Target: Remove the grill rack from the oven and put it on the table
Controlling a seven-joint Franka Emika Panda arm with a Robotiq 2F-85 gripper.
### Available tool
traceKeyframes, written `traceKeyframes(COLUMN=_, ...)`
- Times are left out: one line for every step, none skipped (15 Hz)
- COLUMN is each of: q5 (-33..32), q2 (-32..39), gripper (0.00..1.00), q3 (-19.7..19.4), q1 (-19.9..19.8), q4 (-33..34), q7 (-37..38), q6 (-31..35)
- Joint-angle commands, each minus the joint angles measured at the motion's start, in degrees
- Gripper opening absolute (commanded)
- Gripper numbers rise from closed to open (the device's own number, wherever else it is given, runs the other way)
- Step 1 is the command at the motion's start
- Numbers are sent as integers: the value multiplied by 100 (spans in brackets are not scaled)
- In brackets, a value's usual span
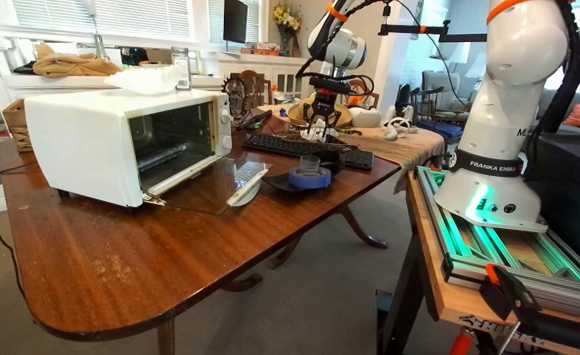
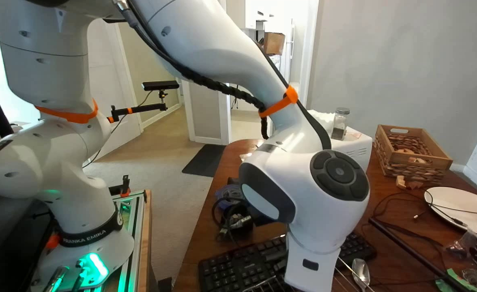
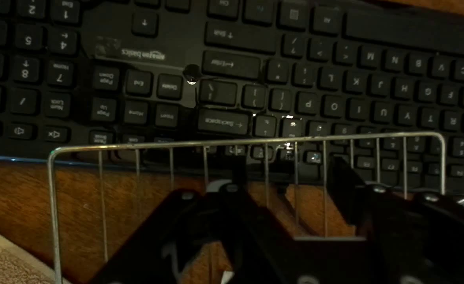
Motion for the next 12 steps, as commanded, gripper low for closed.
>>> traceKeyframes(q5=-620, q2=-780, gripper=25, q3=-27, q1=437, q4=-619, q7=142, q6=190)
traceKeyframes(q5=-879, q2=-947, gripper=18, q3=8, q1=555, q4=-752, q7=146, q6=221)
traceKeyframes(q5=-1162, q2=-1140, gripper=9, q3=62, q1=692, q4=-945, q7=185, q6=260)
traceKeyframes(q5=-1372, q2=-1295, gripper=3, q3=125, q1=788, q4=-1071, q7=210, q6=264)
traceKeyframes(q5=-1519, q2=-1464, gripper=0, q3=226, q1=896, q4=-1269, q7=229, q6=316)
traceKeyframes(q5=-1699, q2=-1577, gripper=0, q3=314, q1=991, q4=-1415, q7=305, q6=393)
traceKeyframes(q5=-1770, q2=-1692, gripper=0, q3=419, q1=1063, q4=-1552, q7=302, q6=430)
traceKeyframes(q5=-1887, q2=-1803, gripper=0, q3=516, q1=1131, q4=-1701, q7=389, q6=586)
traceKeyframes(q5=-1866, q2=-1905, gripper=0, q3=614, q1=1182, q4=-1839, q7=335, q6=742)
traceKeyframes(q5=-1920, q2=-2009, gripper=0, q3=705, q1=1228, q4=-1956, q7=352, q6=878)
traceKeyframes(q5=-1991, q2=-2075, gripper=0, q3=790, q1=1259, q4=-2069, q7=342, q6=1090)
traceKeyframes(q5=-2036, q2=-2155, gripper=0, q3=874, q1=1291, q4=-2159, q7=322, q6=1311)
